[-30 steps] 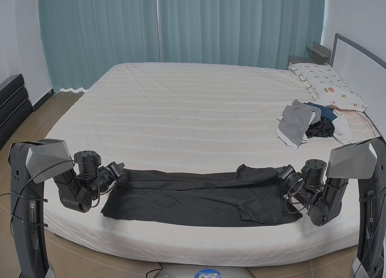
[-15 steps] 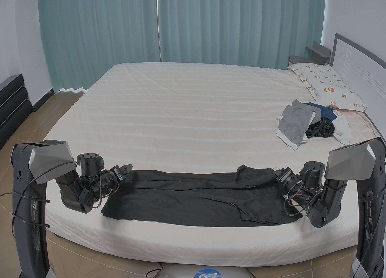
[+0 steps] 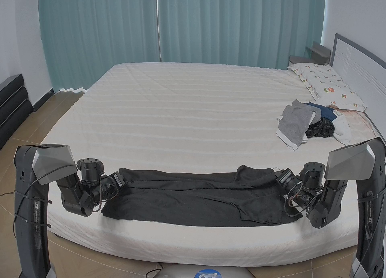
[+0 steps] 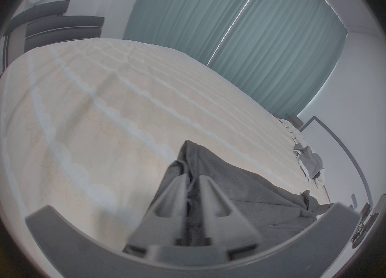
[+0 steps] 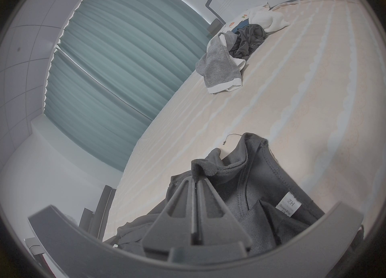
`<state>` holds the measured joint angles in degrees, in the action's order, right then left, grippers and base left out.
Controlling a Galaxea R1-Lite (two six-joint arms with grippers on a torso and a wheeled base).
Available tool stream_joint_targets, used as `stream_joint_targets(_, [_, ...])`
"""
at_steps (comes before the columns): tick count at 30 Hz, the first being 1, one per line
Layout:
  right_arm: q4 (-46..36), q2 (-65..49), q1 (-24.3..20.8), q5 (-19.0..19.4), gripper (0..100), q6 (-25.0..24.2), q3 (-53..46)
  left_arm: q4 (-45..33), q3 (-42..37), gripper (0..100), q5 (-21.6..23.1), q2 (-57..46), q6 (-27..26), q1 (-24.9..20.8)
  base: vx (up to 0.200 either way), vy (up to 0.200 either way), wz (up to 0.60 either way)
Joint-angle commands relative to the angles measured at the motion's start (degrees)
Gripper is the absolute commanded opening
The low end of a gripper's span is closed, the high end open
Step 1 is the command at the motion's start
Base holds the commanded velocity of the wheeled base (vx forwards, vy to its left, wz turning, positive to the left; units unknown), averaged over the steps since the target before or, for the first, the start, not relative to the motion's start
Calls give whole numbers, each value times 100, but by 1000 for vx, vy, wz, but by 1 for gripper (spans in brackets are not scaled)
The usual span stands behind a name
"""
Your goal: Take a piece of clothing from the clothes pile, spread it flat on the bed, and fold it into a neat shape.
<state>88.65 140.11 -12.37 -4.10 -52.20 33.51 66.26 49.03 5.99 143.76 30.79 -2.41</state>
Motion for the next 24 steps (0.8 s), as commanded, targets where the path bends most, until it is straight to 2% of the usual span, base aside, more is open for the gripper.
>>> stream_joint_targets(1, [3,-10,7,-3,0,-1,-3,10,-25,0,-115,11,6,22,0,0,0])
stream_joint_targets(7, [47,-36,7,-3,0,-1,-38,19,142,0,-519,-24,58,22,0,0,0])
stream_joint_targets(10, [56,-45,7,-3,0,-1,-47,10,221,0,-678,-129,269,4,0,0,0])
stream_joint_targets(14, [65,-45,7,-3,0,-1,-38,1,212,0,-686,-340,559,-5,0,0,0])
stream_joint_targets(24, [73,-142,16,-47,0,-18,68,1,256,0,-695,-437,761,-22,0,0,0])
